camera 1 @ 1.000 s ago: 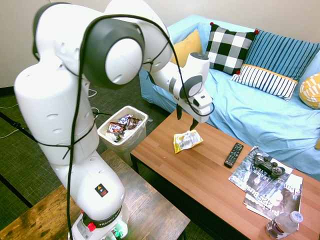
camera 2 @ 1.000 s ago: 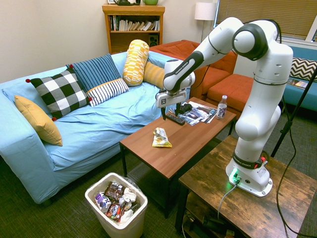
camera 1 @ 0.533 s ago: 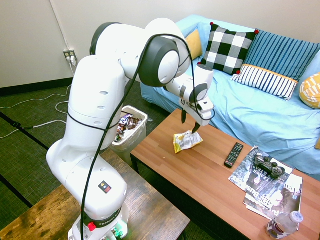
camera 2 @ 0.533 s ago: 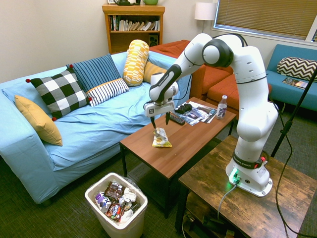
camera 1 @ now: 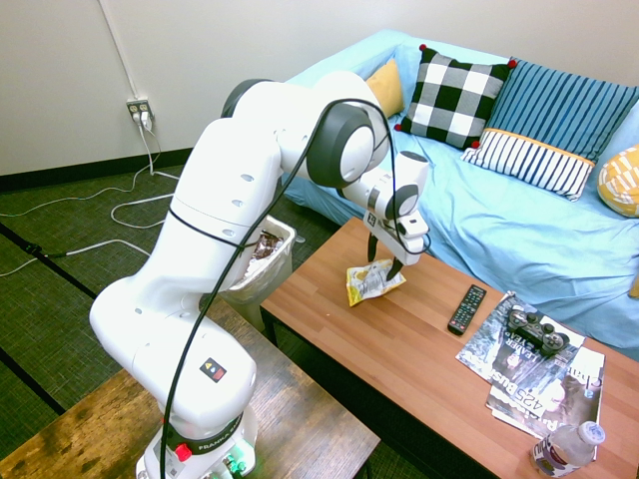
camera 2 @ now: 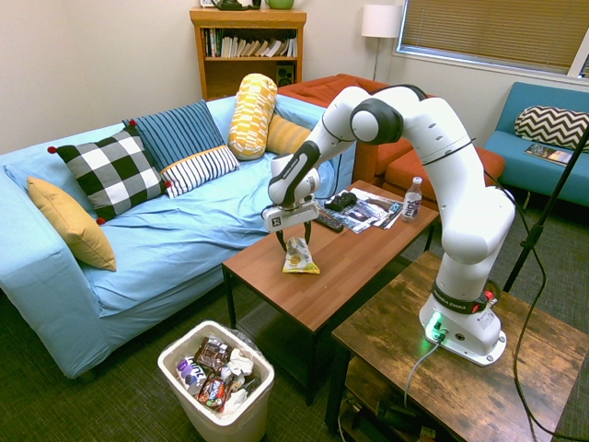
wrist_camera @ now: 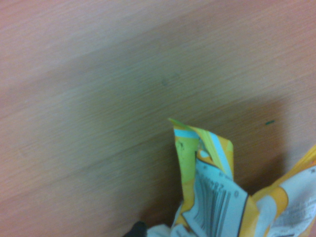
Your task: Throw the chip bag in the trash bin
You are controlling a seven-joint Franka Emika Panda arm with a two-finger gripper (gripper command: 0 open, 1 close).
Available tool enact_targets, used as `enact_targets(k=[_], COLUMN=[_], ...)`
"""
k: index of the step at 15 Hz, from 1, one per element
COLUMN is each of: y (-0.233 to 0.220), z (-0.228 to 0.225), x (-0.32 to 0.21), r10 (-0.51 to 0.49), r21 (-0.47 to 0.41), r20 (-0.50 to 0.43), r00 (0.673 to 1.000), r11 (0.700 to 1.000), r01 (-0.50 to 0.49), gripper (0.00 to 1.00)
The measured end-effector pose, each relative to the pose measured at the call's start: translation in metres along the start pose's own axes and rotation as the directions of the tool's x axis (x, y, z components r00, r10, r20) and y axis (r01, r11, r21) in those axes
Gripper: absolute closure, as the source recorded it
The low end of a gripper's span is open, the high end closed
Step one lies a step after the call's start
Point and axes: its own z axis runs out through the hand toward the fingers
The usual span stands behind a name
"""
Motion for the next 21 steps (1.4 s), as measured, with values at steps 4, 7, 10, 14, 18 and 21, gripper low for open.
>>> enact_targets(k=[4, 7, 10, 14, 18, 21], y=[-0.002, -0.003, -0.003, -0.005, -0.005, -0.006], z=[0.008, 0.009, 0.013, 0.01, 0.01, 0.008], x=[0.005, 0.007, 0.01, 0.012, 0.012, 0.011], r10=[0.018, 0.025, 0.03, 0.029, 0.024, 0.022], r21=[-0.002, 0.0, 0.0, 0.002, 0.005, 0.01], r20=[0.009, 0.014, 0.021, 0.023, 0.024, 0.028], r00=[1.0, 1.0, 0.999, 0.999, 0.999, 0.999], r11=[1.0, 1.0, 1.0, 1.0, 1.0, 1.0], r01=[-0.018, -0.025, -0.03, -0.029, -0.024, -0.022], gripper=[1.0, 1.0, 1.0, 1.0, 1.0, 1.0])
